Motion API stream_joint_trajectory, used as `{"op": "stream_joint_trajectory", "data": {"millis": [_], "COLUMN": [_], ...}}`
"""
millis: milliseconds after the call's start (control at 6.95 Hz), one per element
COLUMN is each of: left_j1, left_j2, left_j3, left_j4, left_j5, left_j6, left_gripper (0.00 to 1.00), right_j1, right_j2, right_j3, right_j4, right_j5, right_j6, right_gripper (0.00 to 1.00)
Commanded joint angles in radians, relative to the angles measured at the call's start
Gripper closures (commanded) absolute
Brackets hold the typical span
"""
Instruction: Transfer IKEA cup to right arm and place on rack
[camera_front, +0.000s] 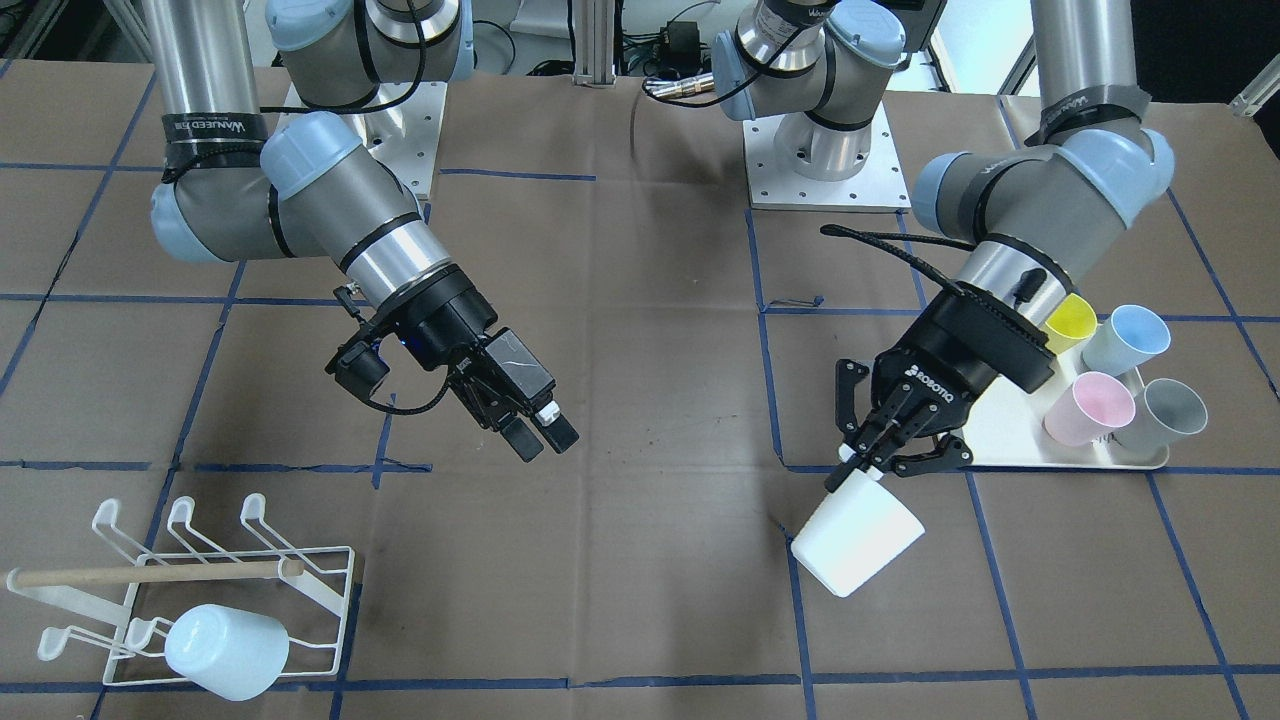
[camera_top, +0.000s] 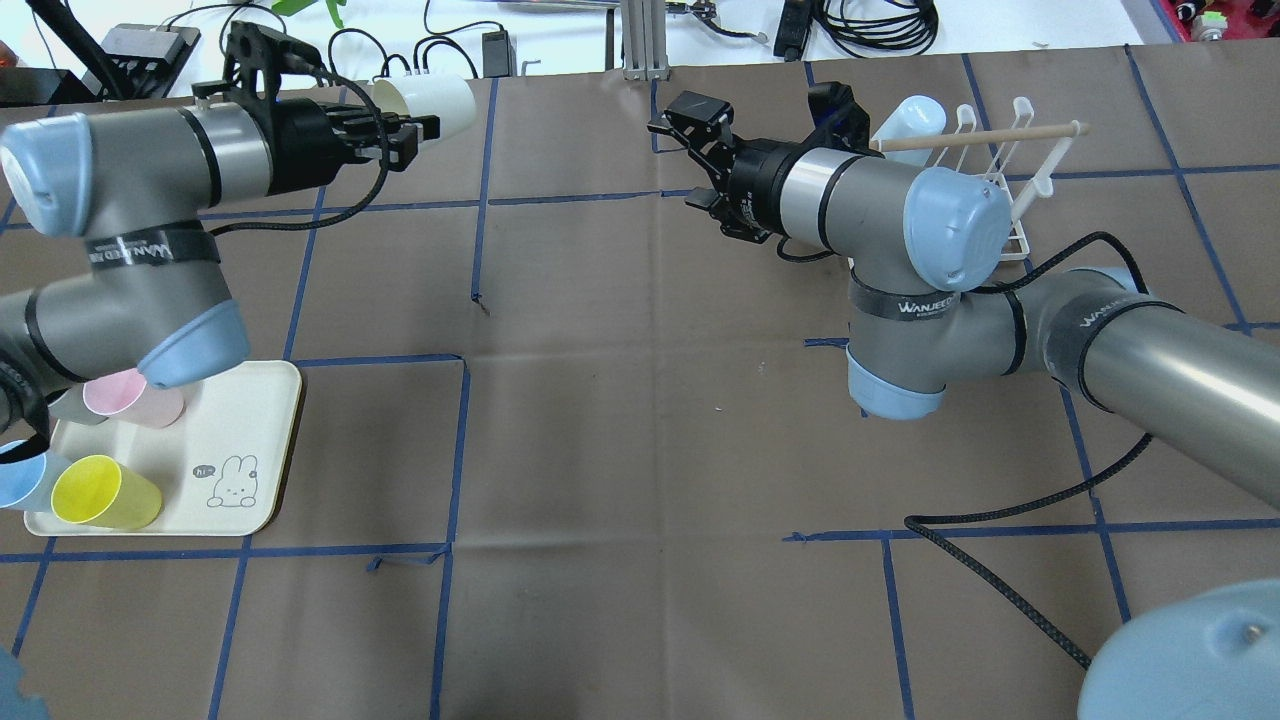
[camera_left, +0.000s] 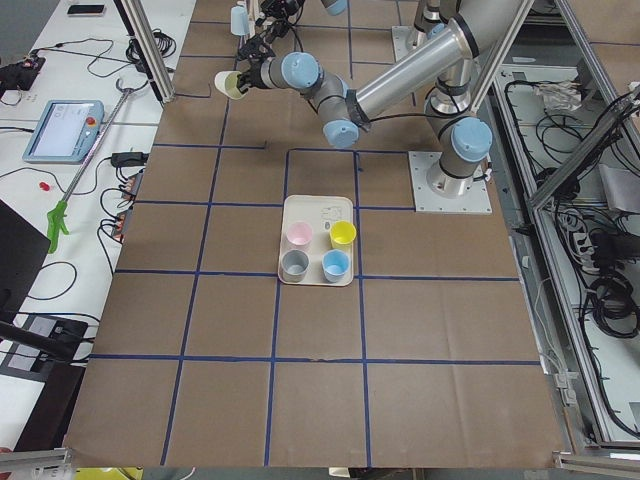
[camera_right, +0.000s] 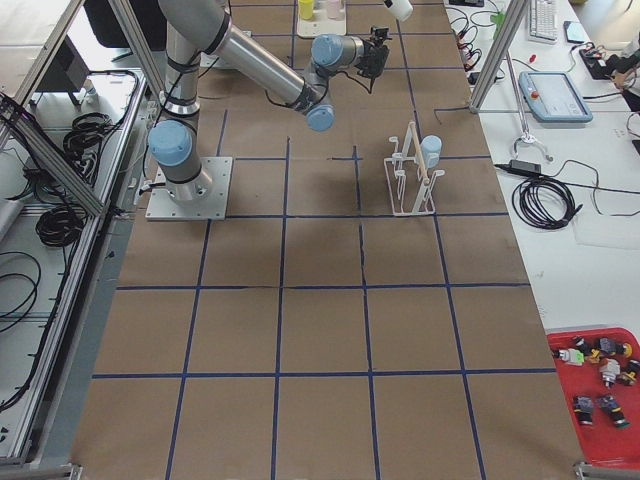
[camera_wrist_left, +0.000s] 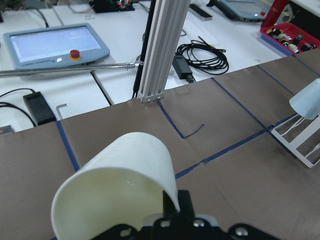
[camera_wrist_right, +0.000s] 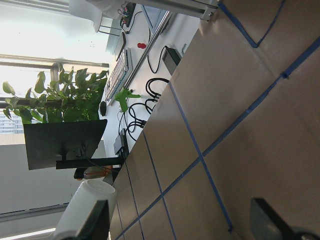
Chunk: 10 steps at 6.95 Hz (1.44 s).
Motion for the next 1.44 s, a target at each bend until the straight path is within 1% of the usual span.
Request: {"op": "stream_joint_trajectory", "data": {"millis": [0, 144, 288, 575, 719, 1007, 1151, 1295], "left_j1": [-0.059, -0.096, -0.121, -0.150, -0.170, -0.228, -0.240, -0.241], "left_j2": [-0.128, -0.154, -0.180, -0.179, -0.172, -0.164, -0.162, -0.162], "left_j3": [-0.054, -0.059, -0.071, -0.128, -0.159, -0.159, -0.156, -0.156], "left_j4": [0.371, 0.504, 0.599, 0.690, 0.717, 0.718, 0.718, 0.717], "left_j5": [-0.057, -0.056, -0.047, -0.041, -0.015, 0.056, 0.077, 0.078], "left_j6": [-0.094, -0.212, -0.283, -0.345, -0.351, -0.398, -0.400, -0.402], "left_gripper": [1.00, 1.00, 1.00, 1.00, 1.00, 1.00, 1.00, 1.00], "right_j1": [-0.005, -0.008, -0.020, -0.069, -0.074, -0.064, -0.057, -0.051], "right_j2": [0.001, 0.001, 0.004, 0.000, 0.000, 0.000, -0.002, 0.001], "right_j3": [0.004, 0.006, 0.008, 0.020, 0.020, 0.020, 0.018, 0.018], "right_j4": [0.010, 0.007, 0.004, -0.002, -0.019, -0.047, -0.053, -0.085], "right_j5": [0.019, 0.019, 0.019, 0.021, 0.017, 0.002, 0.001, -0.034], "right_j6": [0.081, 0.146, 0.148, 0.149, 0.148, 0.168, 0.248, 0.287], "right_gripper": [0.00, 0.00, 0.00, 0.00, 0.01, 0.01, 0.01, 0.01]}}
